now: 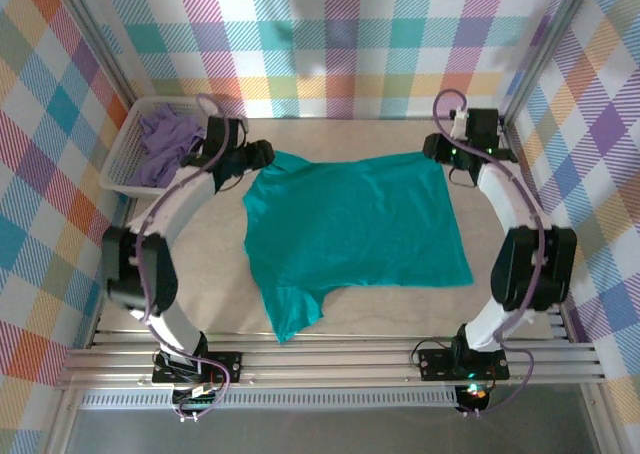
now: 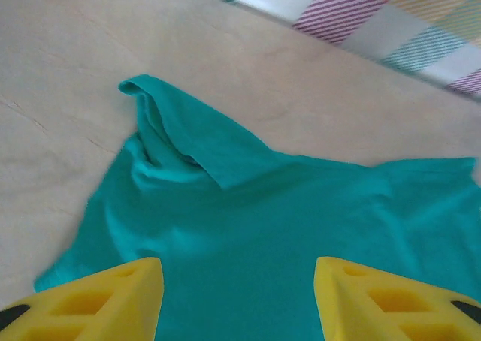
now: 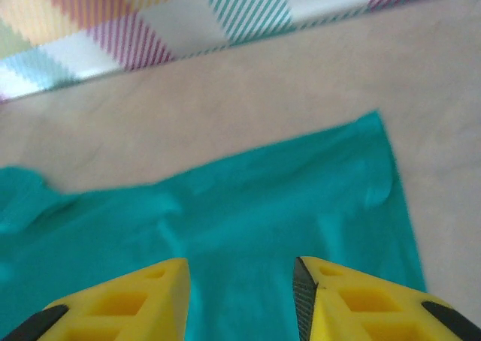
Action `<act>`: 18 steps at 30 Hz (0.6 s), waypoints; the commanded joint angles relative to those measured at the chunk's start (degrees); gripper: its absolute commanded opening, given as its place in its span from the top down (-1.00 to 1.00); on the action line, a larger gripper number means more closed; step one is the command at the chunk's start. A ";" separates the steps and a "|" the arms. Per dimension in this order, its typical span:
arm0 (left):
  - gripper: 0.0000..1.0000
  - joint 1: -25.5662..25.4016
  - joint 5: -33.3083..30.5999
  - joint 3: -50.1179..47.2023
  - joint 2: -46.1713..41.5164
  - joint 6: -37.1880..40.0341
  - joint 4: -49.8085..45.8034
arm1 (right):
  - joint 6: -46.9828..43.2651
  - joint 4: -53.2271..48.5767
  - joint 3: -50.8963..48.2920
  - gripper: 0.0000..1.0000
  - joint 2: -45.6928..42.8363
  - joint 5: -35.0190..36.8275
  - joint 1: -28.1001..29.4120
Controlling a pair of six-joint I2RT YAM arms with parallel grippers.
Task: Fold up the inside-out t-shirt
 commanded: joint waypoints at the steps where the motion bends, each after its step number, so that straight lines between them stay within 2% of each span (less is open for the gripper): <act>1: -0.12 -0.50 5.00 -9.82 -3.02 -5.67 10.19 | 1.08 -2.29 -8.86 0.15 -4.56 -5.98 1.88; 5: -0.12 -0.49 5.48 -11.14 -0.16 -4.83 10.56 | 5.01 1.55 -17.60 0.12 -10.01 -11.86 3.13; 9: -0.10 -1.21 7.27 -6.41 6.69 -6.07 9.53 | 6.42 1.65 -21.30 0.10 -11.18 -12.85 4.70; 14: -0.12 -3.17 3.98 -11.46 6.93 -6.16 11.30 | 8.22 -0.19 -25.70 0.08 -9.96 -7.00 5.09; 18: -0.12 -3.13 4.33 -9.09 11.77 -5.58 10.87 | 7.56 1.15 -23.77 0.06 -5.06 -4.82 4.77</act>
